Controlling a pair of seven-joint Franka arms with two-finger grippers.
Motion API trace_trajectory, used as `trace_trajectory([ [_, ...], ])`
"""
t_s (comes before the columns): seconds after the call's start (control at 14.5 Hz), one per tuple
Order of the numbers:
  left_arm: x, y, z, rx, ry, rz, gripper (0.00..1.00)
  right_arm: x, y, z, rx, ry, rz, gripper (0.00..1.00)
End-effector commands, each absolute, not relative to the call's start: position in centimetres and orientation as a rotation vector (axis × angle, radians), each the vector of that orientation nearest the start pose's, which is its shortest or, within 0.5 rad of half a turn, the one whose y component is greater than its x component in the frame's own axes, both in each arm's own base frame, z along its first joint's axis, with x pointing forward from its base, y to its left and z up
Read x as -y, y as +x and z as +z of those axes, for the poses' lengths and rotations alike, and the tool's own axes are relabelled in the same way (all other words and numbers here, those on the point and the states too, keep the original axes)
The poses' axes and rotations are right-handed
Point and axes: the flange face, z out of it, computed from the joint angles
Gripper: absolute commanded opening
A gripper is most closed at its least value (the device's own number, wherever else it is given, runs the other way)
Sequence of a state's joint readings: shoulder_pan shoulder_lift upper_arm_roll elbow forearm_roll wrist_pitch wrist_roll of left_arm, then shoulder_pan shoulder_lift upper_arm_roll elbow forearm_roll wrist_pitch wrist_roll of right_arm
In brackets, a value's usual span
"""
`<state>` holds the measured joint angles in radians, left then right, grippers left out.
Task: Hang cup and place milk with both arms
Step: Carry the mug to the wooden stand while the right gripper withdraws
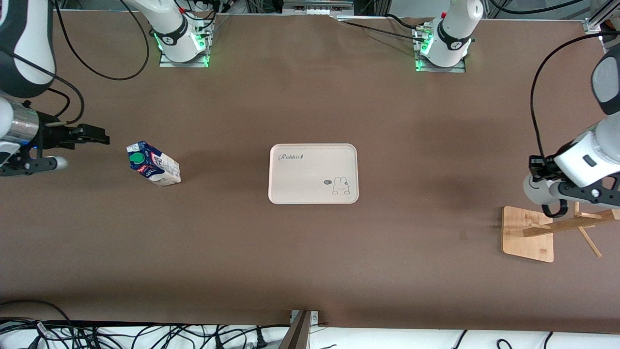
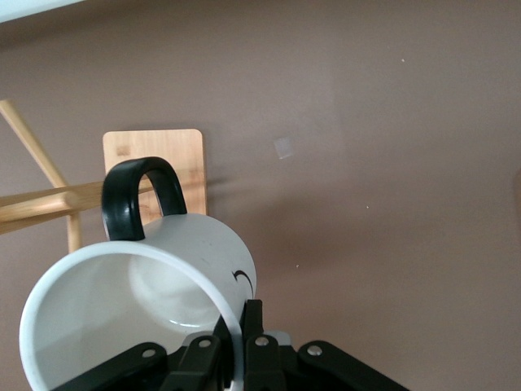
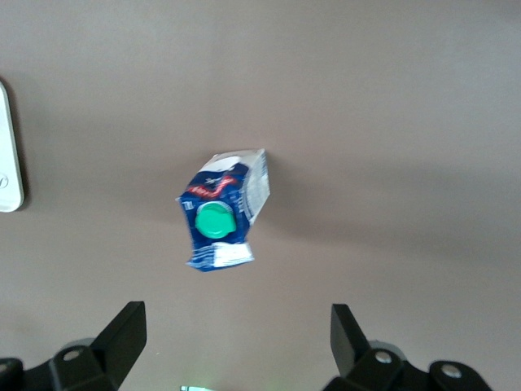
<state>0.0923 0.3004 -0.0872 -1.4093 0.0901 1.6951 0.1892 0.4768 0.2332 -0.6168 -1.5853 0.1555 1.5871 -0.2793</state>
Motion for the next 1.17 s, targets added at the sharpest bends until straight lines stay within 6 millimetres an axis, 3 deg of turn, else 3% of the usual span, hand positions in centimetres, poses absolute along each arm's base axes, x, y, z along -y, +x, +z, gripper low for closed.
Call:
trace_trajectory([
  [0.0, -4.2, 65.7, 54.0, -0.316, -3.095, 0.019, 0.0, 3.7, 60.4, 54.2, 0.207, -3.116, 0.19, 1.0],
  [0.14, -5.3, 66.3, 53.4, -0.365, -3.095, 0.017, 0.0, 3.5, 60.6, 55.9, 0.16, -3.123, 0.125, 1.0],
  [0.28, -6.8, 66.9, 52.9, -0.329, -3.14, 0.005, 0.0, 2.9, 60.8, 56.2, 0.059, -3.133, 0.115, 1.0],
  [0.48, -7.0, 67.2, 52.3, -0.354, -3.146, 0.009, 0.0, 2.7, 61.2, 56.4, 0.042, -3.143, 0.064, 1.0],
  [0.62, -9.0, 67.0, 52.3, -0.347, -3.147, 0.008, 0.0, 3.6, 61.2, 56.6, 0.021, -3.145, 0.053, 1.0],
  [0.76, -11.2, 67.0, 51.1, -0.345, -3.157, 0.033, 0.0, 4.2, 61.1, 56.6, 0.028, -3.147, 0.057, 1.0],
  [0.83, -11.5, 67.0, 50.8, -0.347, -3.158, 0.04, 0.0, 4.2, 61.1, 56.8, 0.031, -3.146, 0.044, 1.0],
  [0.96, -12.0, 67.1, 49.9, -0.331, -3.164, 0.061, 0.0, 6.6, 60.8, 57.2, 0.002, -3.123, 0.024, 1.0],
  [1.1, -12.2, 67.3, 48.9, -0.327, -3.162, 0.084, 0.0, 6.8, 60.6, 58.1, 0.083, -3.142, -0.008, 1.0],
])
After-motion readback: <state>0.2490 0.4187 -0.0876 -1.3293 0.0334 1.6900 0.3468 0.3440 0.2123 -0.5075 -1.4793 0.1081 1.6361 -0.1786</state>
